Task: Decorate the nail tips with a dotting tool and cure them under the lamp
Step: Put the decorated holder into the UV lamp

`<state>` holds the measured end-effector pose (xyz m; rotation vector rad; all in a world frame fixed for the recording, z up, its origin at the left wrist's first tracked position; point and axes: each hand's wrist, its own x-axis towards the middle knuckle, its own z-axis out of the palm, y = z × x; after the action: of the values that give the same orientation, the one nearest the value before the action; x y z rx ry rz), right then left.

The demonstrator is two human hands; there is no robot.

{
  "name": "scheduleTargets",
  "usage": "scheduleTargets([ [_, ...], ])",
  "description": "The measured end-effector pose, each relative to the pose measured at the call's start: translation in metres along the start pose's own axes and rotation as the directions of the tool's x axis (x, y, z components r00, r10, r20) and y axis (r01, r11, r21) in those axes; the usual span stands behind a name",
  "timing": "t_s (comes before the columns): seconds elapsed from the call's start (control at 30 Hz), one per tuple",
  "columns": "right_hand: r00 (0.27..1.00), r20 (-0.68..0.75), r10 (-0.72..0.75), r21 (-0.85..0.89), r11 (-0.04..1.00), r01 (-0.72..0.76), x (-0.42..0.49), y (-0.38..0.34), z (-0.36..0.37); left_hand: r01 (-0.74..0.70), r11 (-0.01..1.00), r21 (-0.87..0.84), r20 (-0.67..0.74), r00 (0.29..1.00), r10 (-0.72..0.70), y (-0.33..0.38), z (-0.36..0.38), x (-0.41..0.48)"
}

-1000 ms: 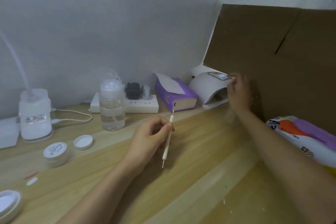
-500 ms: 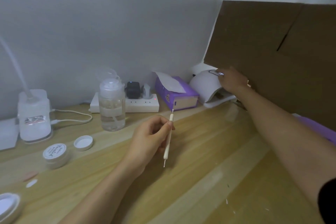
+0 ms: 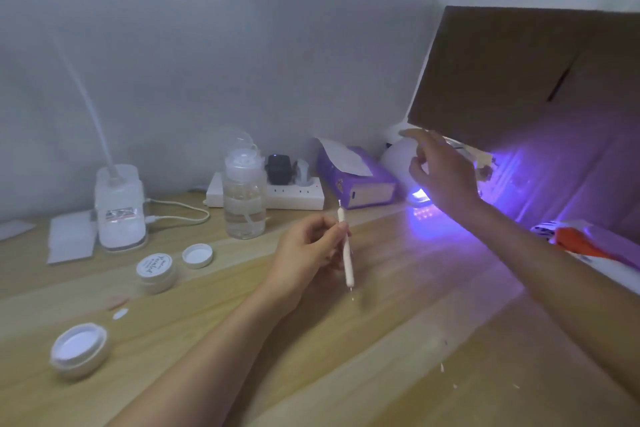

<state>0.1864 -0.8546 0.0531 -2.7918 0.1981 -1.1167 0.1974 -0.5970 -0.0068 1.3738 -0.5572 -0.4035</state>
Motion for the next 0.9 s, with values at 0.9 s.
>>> scheduleTargets([
  [0.9,0.646,-0.139,-0.751,0.749,0.347,0.565,-0.125,-0.391,0.012,0.122,0.992,-0.035,-0.412,0.903,-0.126,0.084,-0.213,-0.327],
])
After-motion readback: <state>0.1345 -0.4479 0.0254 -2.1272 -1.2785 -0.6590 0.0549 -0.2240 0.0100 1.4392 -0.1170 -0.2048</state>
